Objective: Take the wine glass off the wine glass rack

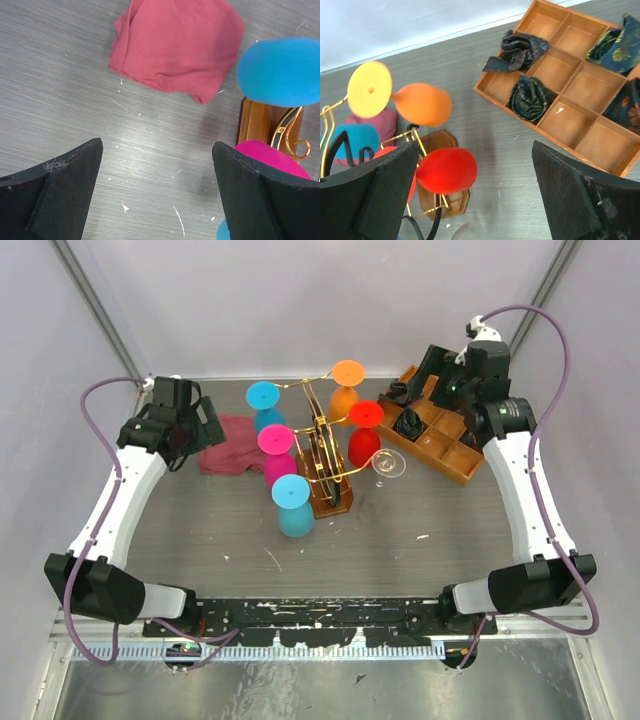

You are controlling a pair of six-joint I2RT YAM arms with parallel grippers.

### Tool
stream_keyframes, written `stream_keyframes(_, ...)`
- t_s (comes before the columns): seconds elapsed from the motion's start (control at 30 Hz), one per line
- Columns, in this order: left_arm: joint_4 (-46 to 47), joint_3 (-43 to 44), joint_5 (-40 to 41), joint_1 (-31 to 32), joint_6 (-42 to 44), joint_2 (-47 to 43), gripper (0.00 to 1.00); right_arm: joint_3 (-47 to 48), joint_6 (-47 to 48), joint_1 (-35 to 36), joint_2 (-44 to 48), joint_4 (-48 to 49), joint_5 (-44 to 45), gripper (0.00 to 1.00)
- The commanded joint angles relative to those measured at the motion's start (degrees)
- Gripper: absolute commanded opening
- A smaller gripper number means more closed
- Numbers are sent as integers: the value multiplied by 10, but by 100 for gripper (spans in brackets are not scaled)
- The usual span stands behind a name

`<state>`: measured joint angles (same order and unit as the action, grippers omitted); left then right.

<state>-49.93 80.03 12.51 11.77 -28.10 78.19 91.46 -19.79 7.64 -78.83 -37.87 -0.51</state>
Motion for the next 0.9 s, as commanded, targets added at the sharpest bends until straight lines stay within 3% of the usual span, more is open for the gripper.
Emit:
stream_keyframes(0.0, 1, 31, 28, -1, 48, -26, 98, 43, -2, -21, -19, 29, 17, 100)
stream_keyframes(0.17, -31, 49, 46, -10, 67, 10, 98, 88, -30, -76, -98, 0, -15, 100)
stream_keyframes(0.23, -36, 47, 33, -11, 66, 15, 98, 145, -25, -86, -163, -63, -29, 100)
stream_keyframes(0.33, -25, 30, 20, -12, 66, 6, 98, 266, 22, -87, -272, -158, 13, 100)
stream_keyframes(0.43, -14, 13, 20, -13, 64, -8, 98, 336, 114, -86, -344, -183, 31, 100)
stream_keyframes(0.7, -5, -25, 2, -12, 40, -32, 98, 317, 259, -107, -392, -103, -6, 100)
stream_keyframes(0.87, -8, -25, -10, -12, 34, -31, 98, 323, 278, -110, -446, -94, -23, 100)
